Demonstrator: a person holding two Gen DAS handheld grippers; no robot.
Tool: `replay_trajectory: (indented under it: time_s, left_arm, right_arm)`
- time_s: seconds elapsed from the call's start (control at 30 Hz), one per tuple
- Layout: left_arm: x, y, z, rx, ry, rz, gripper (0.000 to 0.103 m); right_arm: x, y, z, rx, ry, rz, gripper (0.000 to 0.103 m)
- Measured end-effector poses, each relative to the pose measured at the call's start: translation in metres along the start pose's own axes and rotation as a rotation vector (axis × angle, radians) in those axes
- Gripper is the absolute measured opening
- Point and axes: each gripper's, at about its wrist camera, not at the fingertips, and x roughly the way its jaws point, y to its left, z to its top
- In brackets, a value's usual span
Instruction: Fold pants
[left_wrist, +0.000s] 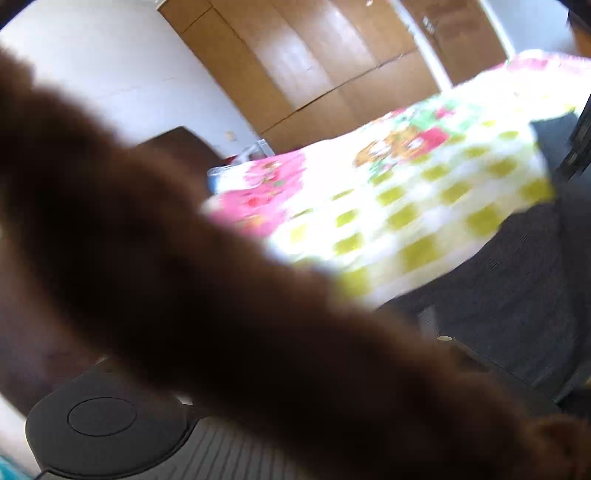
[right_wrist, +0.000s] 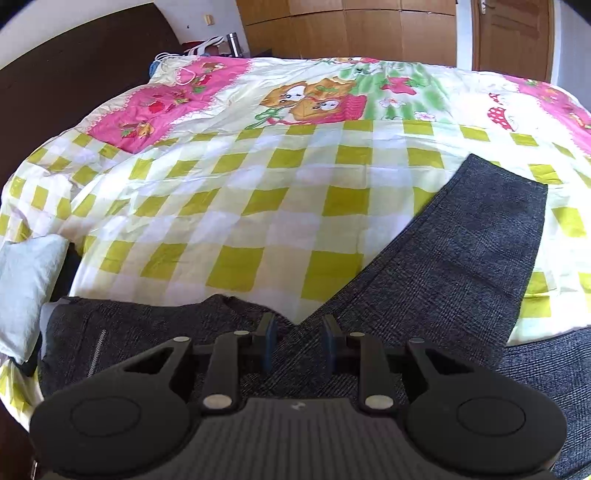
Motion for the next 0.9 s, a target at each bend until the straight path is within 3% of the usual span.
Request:
replay_trajectory:
  time_s: [0.17, 0.27, 0.37, 0.5, 0.6, 0.63, 0.67, 0.7, 0.8, 0.9]
  left_arm:
    - [0.028, -0.081, 0.031, -0.032, -0.047, -0.34, 0.057]
    - [0.05, -0.132, 0.041, 0.008, -0.054, -0.445, 0.057]
    - [0.07, -0.16, 0.048, -0.018, -0.015, -0.538, 0.057]
    - [0.08, -0.179, 0.045, 0.003, 0.002, -0.562, 0.056]
    - [0.084, -0.18, 0.042, 0.004, 0.014, -0.567, 0.055]
    - [0.085, -0.179, 0.042, -0.003, 0.02, -0.569, 0.055]
    - [0.085, -0.177, 0.043, -0.008, 0.024, -0.568, 0.055]
    - [0.084, -0.176, 0.045, -0.011, 0.025, -0.566, 0.055]
    - [0.079, -0.175, 0.053, -0.01, 0.013, -0.569, 0.055]
    - [0.065, -0.178, 0.061, 0.018, -0.03, -0.571, 0.055]
  right_arm:
    - [0.028, -0.034, 0.027, 0.07, 0.002, -0.139, 0.049]
    - [0.056, -0.058, 0.049, 0.159, 0.006, -0.223, 0.051]
    - [0.087, -0.071, 0.065, 0.202, 0.04, -0.251, 0.051]
    - [0.125, -0.085, 0.073, 0.233, 0.085, -0.288, 0.055]
    - [0.134, -0.101, 0.076, 0.278, 0.061, -0.295, 0.056]
    - [0.133, -0.106, 0.077, 0.292, 0.055, -0.288, 0.046]
    - [0.131, -0.111, 0.079, 0.302, 0.052, -0.278, 0.028]
    - [0.127, -0.119, 0.08, 0.325, 0.053, -0.247, 0.02]
    - [0.103, -0.137, 0.076, 0.384, 0.014, -0.18, 0.02]
    - [0.048, -0.154, 0.067, 0.419, -0.085, -0.113, 0.02]
